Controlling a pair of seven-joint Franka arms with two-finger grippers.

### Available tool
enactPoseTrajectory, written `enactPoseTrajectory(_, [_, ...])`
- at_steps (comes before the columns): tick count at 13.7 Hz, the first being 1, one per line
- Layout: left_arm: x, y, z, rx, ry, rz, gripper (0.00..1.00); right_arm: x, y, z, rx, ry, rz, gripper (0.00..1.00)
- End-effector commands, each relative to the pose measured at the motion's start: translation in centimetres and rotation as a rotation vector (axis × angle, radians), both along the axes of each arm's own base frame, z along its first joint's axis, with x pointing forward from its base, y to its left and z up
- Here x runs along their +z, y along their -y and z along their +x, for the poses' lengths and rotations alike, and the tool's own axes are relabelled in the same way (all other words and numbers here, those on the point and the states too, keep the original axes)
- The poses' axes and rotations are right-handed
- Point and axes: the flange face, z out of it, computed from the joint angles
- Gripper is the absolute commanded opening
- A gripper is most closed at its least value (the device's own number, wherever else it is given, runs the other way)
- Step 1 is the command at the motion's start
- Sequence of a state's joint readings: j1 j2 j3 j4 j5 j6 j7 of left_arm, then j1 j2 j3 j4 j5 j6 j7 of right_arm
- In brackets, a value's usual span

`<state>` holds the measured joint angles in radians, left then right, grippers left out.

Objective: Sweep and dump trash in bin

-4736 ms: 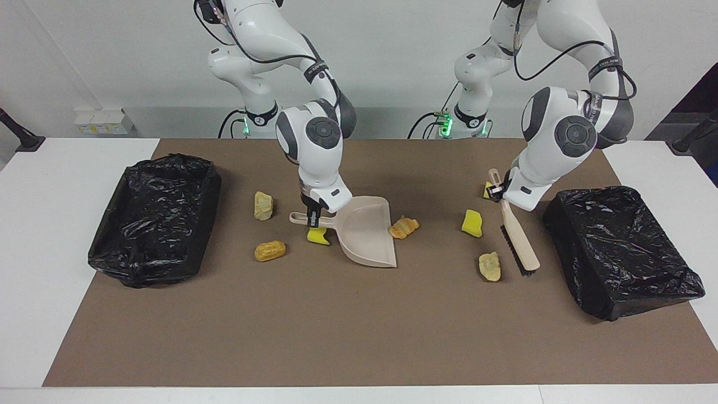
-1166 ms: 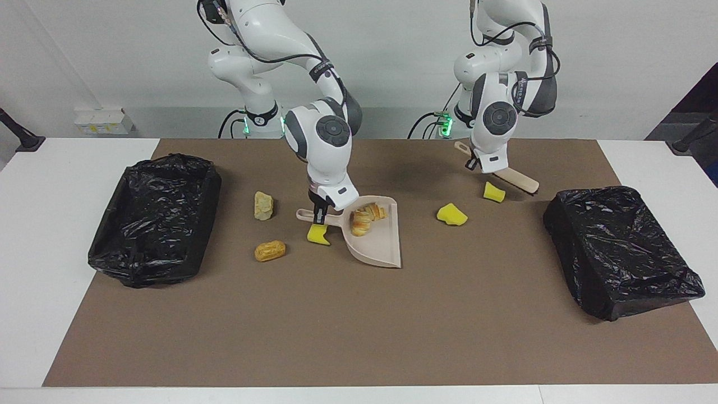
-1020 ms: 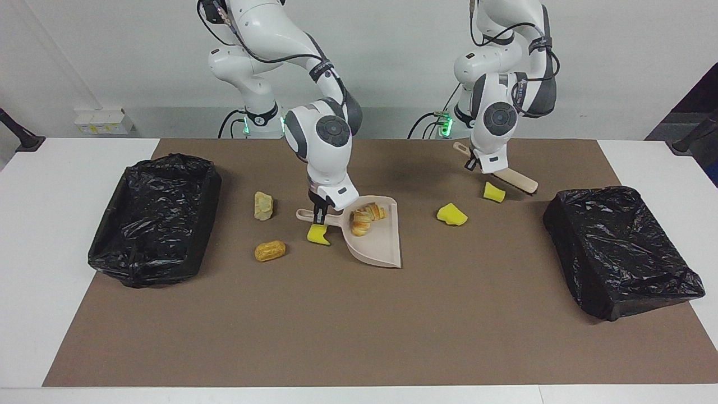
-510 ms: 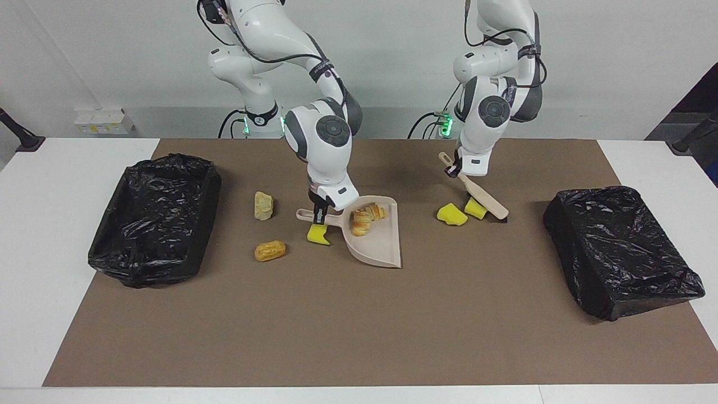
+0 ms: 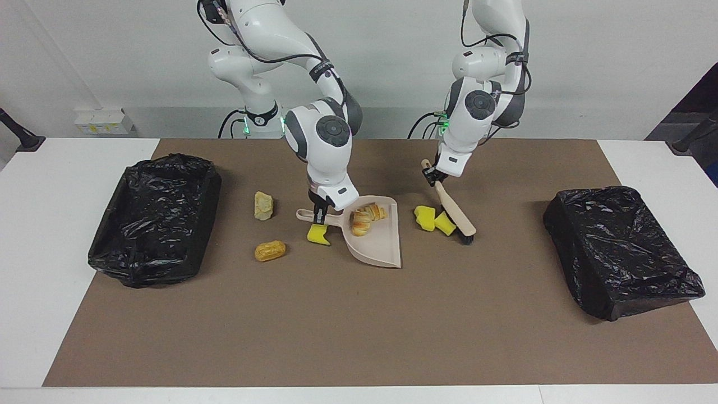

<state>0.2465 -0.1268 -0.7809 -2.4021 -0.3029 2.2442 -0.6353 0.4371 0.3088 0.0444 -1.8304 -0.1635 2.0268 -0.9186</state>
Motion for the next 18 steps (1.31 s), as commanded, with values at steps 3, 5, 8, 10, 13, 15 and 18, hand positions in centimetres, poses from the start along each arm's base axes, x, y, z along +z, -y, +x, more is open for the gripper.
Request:
enactPoseTrajectory(3, [0.2,8.1,0.5,-0.12,0.052,-0.157,0.0,-0.9,-0.2,-0.1,-0.024,0.016,0.005,0.0])
enactPoseTrajectory(5, [0.9,10.8,-0.2,-0.162,0.127,-0.203,0.0,-0.9,-0.2,-0.1,-0.022,0.016,0.005,0.0])
enactPoseTrajectory(8, [1.5,11.6,0.1,-0.17,0.124,-0.212,0.0,-0.9,-0.2,-0.1,-0.024,0.016,0.005,0.0])
enactPoseTrajectory(10, [1.0,10.1,0.6,-0.163,0.065,-0.171,0.0,-0.9,-0.1,-0.1,-0.026,0.015,0.005,0.0])
enactPoseTrajectory(13, [0.3,5.4,2.5,-0.196,0.01,-0.022,0.0,-0.6,0.2,0.2,-0.028,0.013,0.009,0.0])
enactPoseTrajectory(15, [0.2,4.2,2.8,-0.195,-0.019,0.017,0.0,0.1,1.5,0.8,-0.041,0.016,0.016,0.0])
enactPoseTrajectory(18, [1.5,2.4,4.6,-0.198,-0.026,0.072,0.0,1.0,2.7,1.4,-0.054,-0.005,0.081,0.0])
